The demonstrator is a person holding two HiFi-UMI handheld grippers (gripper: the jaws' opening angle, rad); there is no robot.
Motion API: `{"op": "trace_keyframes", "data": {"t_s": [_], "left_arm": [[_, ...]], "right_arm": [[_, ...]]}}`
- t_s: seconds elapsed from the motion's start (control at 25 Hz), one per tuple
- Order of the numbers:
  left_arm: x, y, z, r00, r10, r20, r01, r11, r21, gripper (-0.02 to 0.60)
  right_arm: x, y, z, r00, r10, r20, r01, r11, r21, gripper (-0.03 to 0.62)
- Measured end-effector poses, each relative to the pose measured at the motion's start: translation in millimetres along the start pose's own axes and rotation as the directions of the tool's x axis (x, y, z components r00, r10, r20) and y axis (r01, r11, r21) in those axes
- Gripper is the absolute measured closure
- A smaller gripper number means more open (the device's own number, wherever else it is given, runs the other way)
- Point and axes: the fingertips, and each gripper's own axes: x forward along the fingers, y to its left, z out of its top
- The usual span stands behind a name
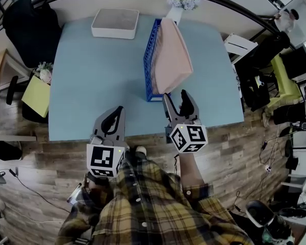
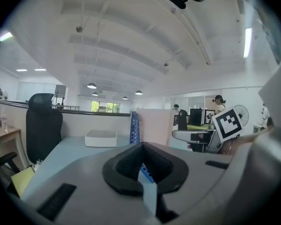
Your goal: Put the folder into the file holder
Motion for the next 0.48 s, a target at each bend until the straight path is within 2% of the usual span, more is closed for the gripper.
{"op": "trace_keyframes", "data": {"t_s": [0.48], "left_arm": [[-14,-19,2,1.0,-0.011,0.011,0.011,1.0,0.021,0.592]], "right_arm": [[-51,6,17,0.998,0.059,0.024,-0.059,0.998,-0.006,0.326]]}}
